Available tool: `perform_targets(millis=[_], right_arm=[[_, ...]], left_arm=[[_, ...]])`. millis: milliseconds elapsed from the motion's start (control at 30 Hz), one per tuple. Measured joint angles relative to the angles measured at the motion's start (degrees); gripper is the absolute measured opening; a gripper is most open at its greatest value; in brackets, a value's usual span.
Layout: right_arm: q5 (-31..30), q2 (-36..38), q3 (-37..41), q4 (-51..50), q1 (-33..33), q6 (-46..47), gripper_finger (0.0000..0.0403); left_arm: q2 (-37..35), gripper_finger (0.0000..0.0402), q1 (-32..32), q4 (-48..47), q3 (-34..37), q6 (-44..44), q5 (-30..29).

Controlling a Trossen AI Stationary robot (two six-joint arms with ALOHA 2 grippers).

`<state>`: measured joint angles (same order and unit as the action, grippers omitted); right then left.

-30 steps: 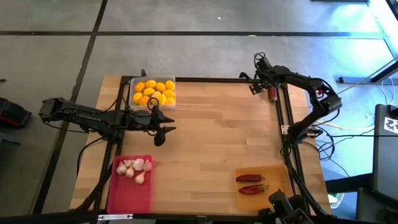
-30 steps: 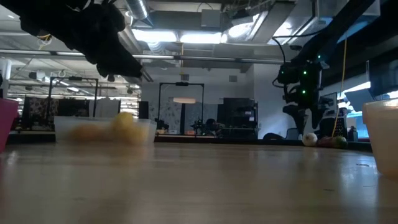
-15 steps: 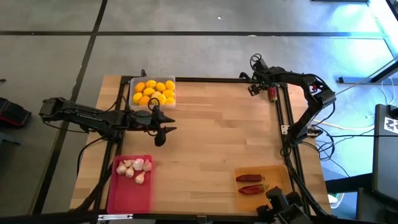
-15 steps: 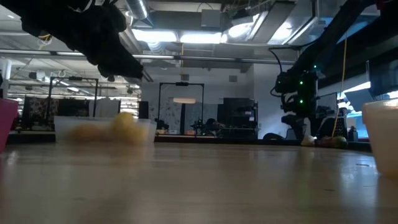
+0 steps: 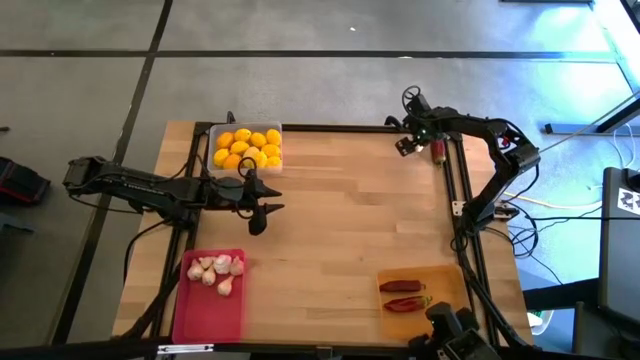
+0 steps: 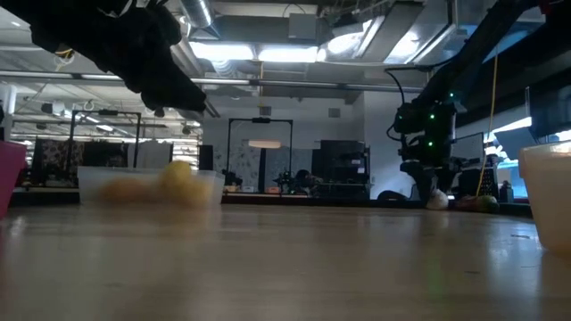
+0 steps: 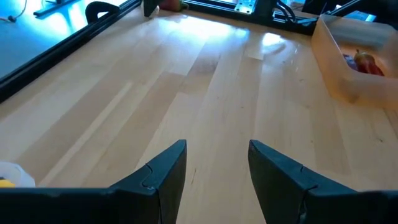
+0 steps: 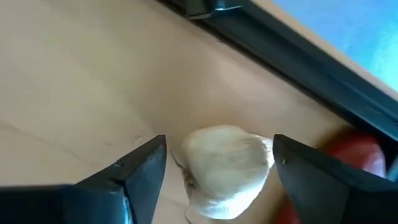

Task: Sort produce into baskets
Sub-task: Put the white garlic into the red bin

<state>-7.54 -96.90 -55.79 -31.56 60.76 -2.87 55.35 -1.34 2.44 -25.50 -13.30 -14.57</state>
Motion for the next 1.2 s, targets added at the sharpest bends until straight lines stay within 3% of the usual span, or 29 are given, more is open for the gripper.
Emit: perform_targets(millis=[333, 700, 933, 1200], right_arm=[[-1.38, 0.04, -0.09, -3.54, -0.47, -0.35, 0.0224], [0.38, 1.85, -2.30, -4.83, -3.19, -1.91, 0.0113], [5.75, 9.62, -2.58, -4.21, -12.34, -1.60, 0.0112], [9.55, 15.34, -2.58, 1.97, -29.42, -0.14, 0.0115]], left_arm=[[0.00, 0.0169, 0.00, 0.00, 0.00, -0.06, -0.02], [0.00, 0.0169, 0.00, 0.00, 0.00, 1.23, -0.59], [0.00, 0.0169, 0.00, 0.03, 0.00, 1.36, -1.14], [0.00, 0.0168, 0.00, 0.99, 0.00, 1.66, -1.16]])
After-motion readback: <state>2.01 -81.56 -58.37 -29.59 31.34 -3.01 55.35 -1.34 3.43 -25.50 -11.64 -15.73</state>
